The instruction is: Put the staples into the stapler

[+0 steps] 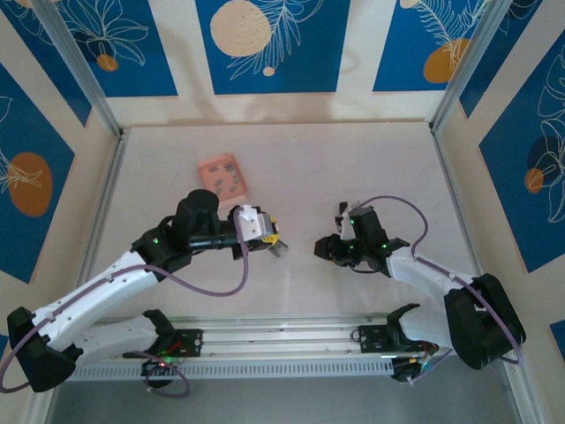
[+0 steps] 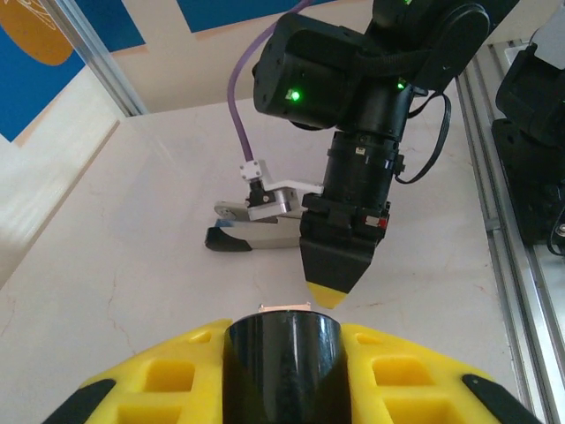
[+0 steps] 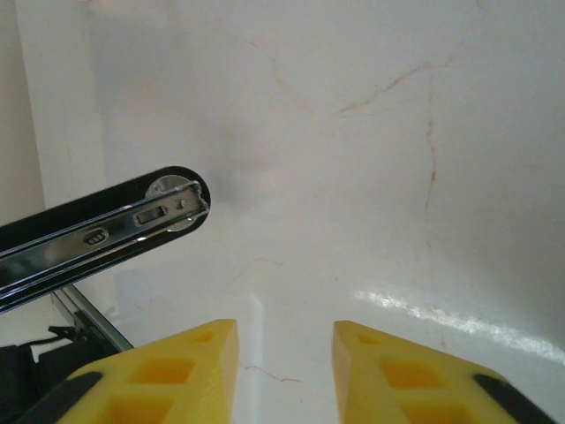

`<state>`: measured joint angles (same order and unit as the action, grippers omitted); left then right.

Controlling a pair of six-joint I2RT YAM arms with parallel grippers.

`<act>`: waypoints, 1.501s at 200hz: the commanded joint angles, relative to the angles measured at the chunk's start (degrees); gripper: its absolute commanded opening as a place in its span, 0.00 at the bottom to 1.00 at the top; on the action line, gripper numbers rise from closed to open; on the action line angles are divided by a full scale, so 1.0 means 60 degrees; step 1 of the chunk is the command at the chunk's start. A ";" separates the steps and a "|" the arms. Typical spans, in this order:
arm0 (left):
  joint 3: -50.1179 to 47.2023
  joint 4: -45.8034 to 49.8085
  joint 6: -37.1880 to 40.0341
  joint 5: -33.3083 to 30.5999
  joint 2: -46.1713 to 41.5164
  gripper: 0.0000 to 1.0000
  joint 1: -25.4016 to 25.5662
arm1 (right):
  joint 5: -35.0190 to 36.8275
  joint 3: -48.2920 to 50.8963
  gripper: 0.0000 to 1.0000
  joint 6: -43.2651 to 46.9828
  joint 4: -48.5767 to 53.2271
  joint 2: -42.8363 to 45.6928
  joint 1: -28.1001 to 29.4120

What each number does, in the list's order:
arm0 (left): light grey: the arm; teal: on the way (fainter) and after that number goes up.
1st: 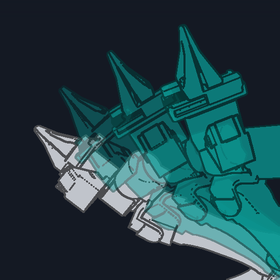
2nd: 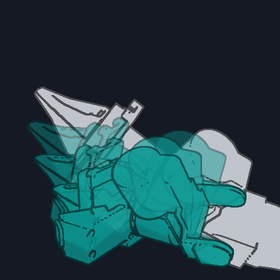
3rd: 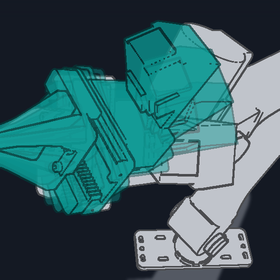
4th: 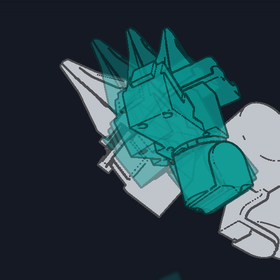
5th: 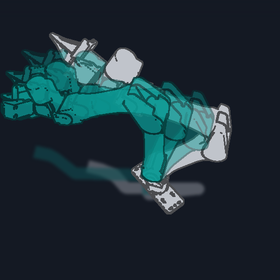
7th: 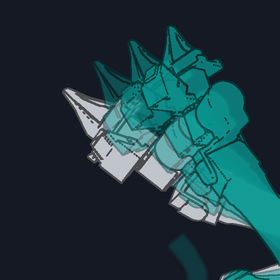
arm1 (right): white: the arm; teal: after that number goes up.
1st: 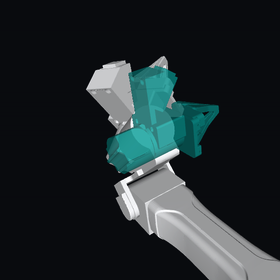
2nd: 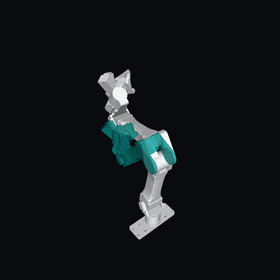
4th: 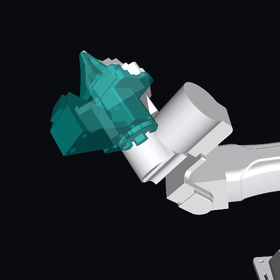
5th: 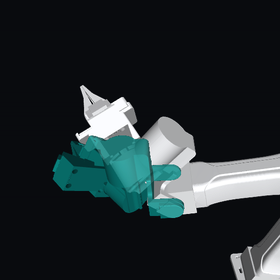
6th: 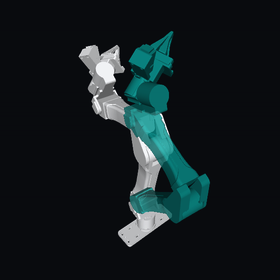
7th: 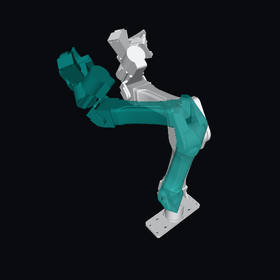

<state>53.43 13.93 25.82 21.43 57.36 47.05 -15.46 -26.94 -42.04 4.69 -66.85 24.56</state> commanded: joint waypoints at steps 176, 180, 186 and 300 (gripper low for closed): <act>0.0221 -0.1235 -0.0008 0.1544 -0.0056 0.02 0.0043 | -0.3274 -0.1331 0.56 1.2358 -0.1935 0.0269 0.1277; 0.0221 -0.1251 -0.0012 0.1592 -0.0046 0.02 0.0045 | -0.3379 -0.1365 0.55 1.2366 -0.1951 0.0183 0.1270; 0.0210 -0.1268 -0.0023 0.1660 -0.0027 0.02 0.0046 | -0.3543 -0.1419 0.55 1.2360 -0.1968 0.0081 0.1276; 0.0148 -0.1680 0.0015 0.1929 0.0191 0.02 0.0047 | -0.5025 -0.1985 0.42 1.2296 -0.1651 -0.0884 0.1170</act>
<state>53.41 9.47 25.41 30.46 58.63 47.05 -42.74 -37.52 31.31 -6.22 -71.57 31.86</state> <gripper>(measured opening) 0.276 0.452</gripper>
